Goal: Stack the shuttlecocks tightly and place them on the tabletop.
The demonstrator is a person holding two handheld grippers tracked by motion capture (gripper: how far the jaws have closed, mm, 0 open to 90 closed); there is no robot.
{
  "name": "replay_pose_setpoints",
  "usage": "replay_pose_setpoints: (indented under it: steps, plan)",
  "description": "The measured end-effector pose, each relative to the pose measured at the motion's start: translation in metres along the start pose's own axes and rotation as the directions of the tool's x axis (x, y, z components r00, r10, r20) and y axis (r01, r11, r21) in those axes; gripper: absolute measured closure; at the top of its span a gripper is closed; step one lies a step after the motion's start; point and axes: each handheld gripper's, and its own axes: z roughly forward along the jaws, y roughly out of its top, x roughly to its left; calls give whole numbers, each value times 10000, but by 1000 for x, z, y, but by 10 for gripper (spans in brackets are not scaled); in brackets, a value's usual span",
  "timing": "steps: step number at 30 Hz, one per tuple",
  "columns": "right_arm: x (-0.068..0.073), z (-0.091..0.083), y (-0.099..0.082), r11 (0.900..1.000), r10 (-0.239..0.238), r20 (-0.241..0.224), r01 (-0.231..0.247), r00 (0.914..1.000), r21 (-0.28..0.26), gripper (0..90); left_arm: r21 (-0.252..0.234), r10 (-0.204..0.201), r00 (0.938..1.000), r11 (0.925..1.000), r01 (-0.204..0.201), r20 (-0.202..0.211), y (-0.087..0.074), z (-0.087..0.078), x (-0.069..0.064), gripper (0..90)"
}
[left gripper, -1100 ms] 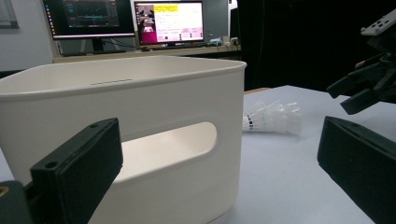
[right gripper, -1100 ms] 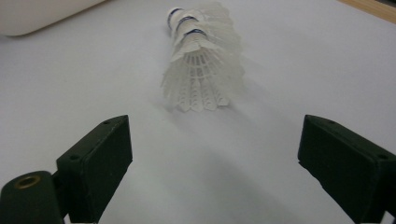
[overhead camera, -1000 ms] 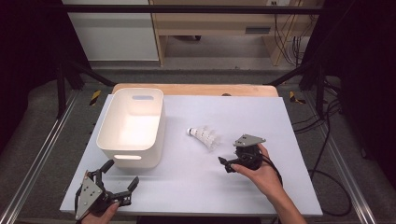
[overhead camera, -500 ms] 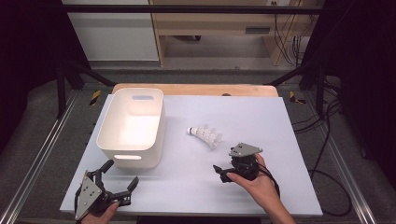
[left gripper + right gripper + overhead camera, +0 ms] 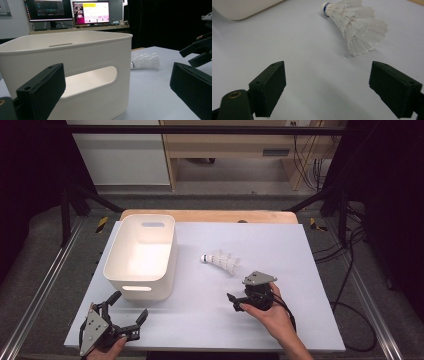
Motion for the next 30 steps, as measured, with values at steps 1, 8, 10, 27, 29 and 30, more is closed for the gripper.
replay_pose_setpoints:
  steps: [1, 8, 10, 27, 29, 30]
  plan:
    - [-3, 1, -1, 10000, 83, 3, -83, 10000, -22, 154, -16, 16, 10000, 10000, -16, 5, 0, 0, 0, 3]
    - [-17, 15, -2, 9998, 206, -92, -206, 9997, -55, 169, 6, -25, 10000, 10000, 25, 19, -1, 1, 1, 2]
    - [-23, 18, 2, 9998, 173, -59, -174, 9998, -130, 172, -2, -29, 10000, 10000, 29, 14, 0, 0, 1, 2]
    - [-34, 28, 7, 9986, 517, -188, -519, 9985, -91, 168, 9, -22, 10000, 10000, 22, 39, 0, 2, -2, 2]
    - [-34, 28, 8, 9983, 570, -176, -572, 9982, -127, 166, -6, -6, 10000, 10000, 6, 38, 0, 1, -2, 2]
    - [-34, 27, 8, 9983, 559, -165, -562, 9983, -149, 164, -3, 9, 10000, 10000, -9, 29, 0, 0, -1, 2]
